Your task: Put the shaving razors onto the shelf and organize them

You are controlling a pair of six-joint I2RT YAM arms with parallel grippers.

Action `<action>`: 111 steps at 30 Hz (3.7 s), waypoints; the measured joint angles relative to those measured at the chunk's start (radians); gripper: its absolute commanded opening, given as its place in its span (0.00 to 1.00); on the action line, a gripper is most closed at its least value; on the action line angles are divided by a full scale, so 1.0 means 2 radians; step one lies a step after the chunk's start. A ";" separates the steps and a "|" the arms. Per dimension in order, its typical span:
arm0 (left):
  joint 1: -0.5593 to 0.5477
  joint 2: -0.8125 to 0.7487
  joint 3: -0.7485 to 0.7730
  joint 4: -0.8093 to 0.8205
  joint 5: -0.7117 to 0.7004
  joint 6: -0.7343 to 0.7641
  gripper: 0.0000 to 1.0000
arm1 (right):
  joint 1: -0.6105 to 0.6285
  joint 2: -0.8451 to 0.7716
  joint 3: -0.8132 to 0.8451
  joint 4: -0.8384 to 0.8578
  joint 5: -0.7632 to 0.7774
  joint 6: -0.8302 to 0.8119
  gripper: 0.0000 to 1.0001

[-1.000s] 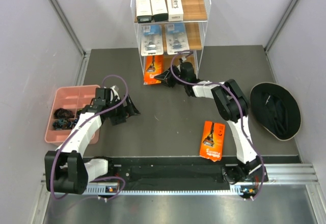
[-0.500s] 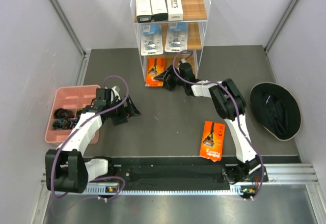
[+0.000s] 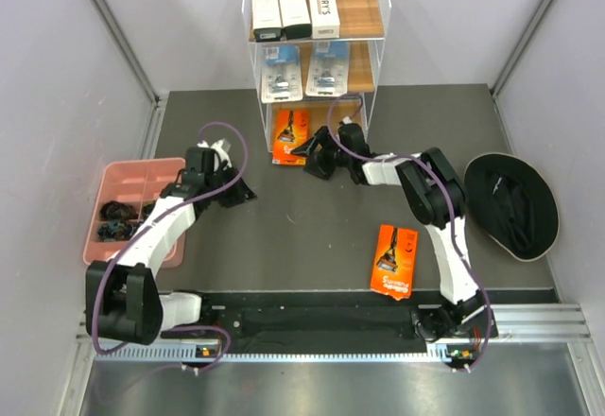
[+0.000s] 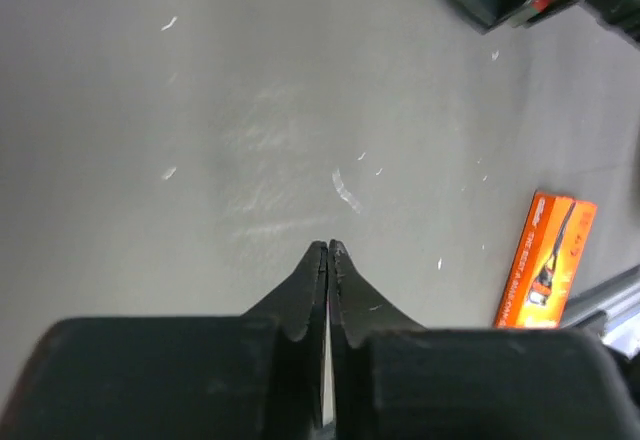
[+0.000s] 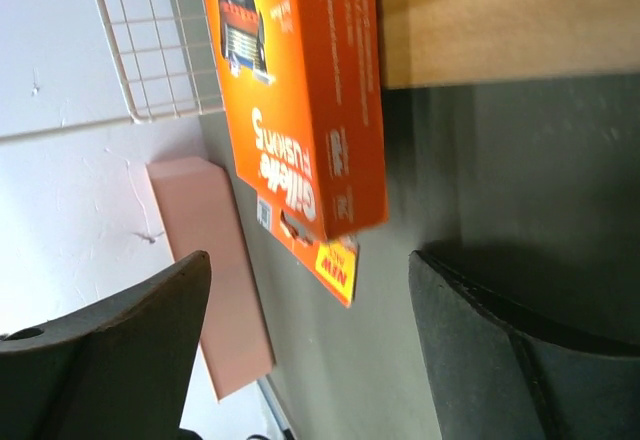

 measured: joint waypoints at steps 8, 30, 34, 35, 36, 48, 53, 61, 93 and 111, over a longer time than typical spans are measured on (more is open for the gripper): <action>-0.122 0.051 0.007 0.089 -0.083 0.018 0.00 | -0.002 -0.046 -0.074 0.015 -0.002 0.002 0.80; -0.181 0.347 0.179 0.185 -0.265 0.053 0.00 | -0.017 -0.380 -0.325 -0.080 0.020 -0.067 0.84; -0.181 0.366 0.192 0.214 -0.285 0.052 0.00 | -0.017 -0.430 -0.341 -0.120 0.033 -0.086 0.86; -0.181 0.371 0.196 0.218 -0.287 0.052 0.00 | -0.017 -0.445 -0.344 -0.132 0.036 -0.091 0.86; -0.181 0.378 0.204 0.225 -0.291 0.051 0.00 | -0.017 -0.460 -0.346 -0.143 0.040 -0.095 0.86; -0.182 0.431 0.271 0.234 -0.302 0.040 0.00 | -0.017 -0.560 -0.370 -0.236 0.073 -0.127 0.89; -0.182 0.430 0.271 0.234 -0.293 0.039 0.00 | -0.017 -0.576 -0.377 -0.261 0.080 -0.131 0.89; -0.202 0.367 0.183 0.241 -0.267 0.024 0.27 | -0.017 -0.610 -0.373 -0.313 0.097 -0.150 0.93; -0.226 0.008 -0.047 0.187 -0.080 -0.077 0.98 | -0.017 -0.755 -0.377 -0.587 0.231 -0.163 0.99; -0.262 0.067 -0.057 0.242 0.008 -0.128 0.94 | -0.017 -0.720 -0.494 -0.575 0.247 -0.111 0.99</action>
